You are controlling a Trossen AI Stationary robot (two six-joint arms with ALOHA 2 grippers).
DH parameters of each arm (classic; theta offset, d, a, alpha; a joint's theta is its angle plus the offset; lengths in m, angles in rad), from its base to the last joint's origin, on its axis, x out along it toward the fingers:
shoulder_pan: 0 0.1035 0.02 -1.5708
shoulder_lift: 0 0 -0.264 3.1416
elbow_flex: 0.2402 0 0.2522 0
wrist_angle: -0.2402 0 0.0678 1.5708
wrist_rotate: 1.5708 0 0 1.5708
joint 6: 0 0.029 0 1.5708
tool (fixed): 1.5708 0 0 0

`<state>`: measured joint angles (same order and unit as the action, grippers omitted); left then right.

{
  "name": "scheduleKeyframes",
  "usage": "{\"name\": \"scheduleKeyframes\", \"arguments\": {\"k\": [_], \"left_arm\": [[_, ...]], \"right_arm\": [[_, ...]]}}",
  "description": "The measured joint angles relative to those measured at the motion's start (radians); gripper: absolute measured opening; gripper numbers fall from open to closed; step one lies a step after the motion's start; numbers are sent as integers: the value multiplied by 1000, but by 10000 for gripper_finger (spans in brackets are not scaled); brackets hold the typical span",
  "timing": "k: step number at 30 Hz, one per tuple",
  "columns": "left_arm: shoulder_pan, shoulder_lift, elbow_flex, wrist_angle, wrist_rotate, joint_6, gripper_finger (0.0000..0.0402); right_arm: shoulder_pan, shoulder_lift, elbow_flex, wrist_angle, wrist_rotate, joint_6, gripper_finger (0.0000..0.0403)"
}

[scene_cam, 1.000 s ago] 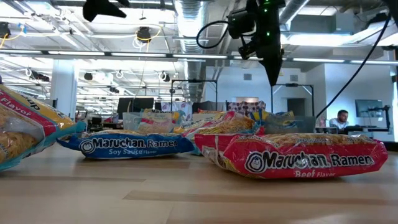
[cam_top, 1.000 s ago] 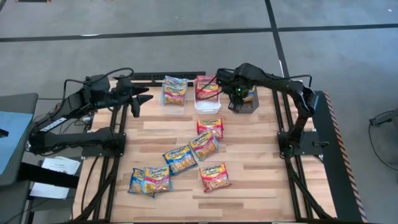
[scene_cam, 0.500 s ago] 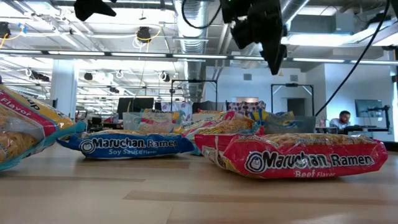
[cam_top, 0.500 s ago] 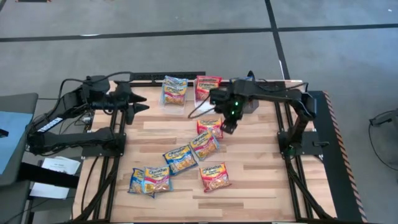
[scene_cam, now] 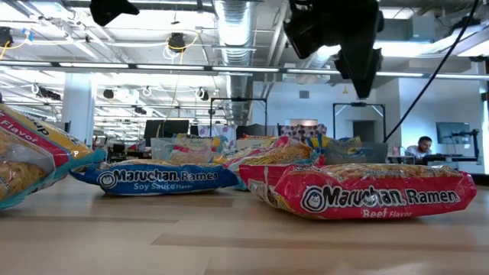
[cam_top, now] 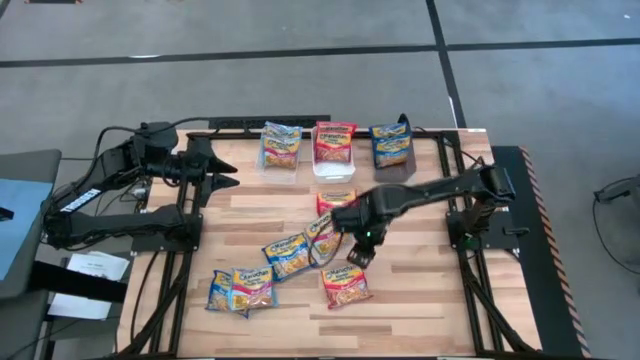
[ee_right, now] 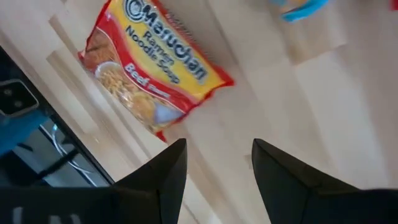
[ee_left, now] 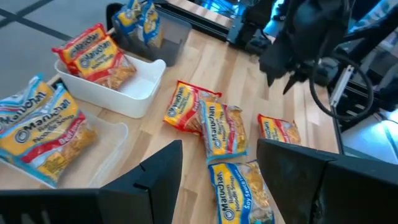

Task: Sort Maruchan noodles
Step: Put the light blue bag into the transparent bin

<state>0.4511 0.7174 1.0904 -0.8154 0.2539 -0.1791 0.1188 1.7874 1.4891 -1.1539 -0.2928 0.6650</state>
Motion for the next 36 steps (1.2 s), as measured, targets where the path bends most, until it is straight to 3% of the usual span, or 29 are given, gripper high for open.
{"name": "scheduleKeyframes", "arguments": {"k": [11,19,27,36], "left_arm": [[0,0,0,-12,29,12,194],[0,0,0,-12,29,14,194],[0,2,0,-10,29,12,194],[0,3,0,-9,21,2,194]], "right_arm": [[112,0,-149,481,50,295,202],[52,0,-158,719,170,330,202],[-80,0,-158,693,153,279,202],[-163,0,-158,476,136,212,202]]}}
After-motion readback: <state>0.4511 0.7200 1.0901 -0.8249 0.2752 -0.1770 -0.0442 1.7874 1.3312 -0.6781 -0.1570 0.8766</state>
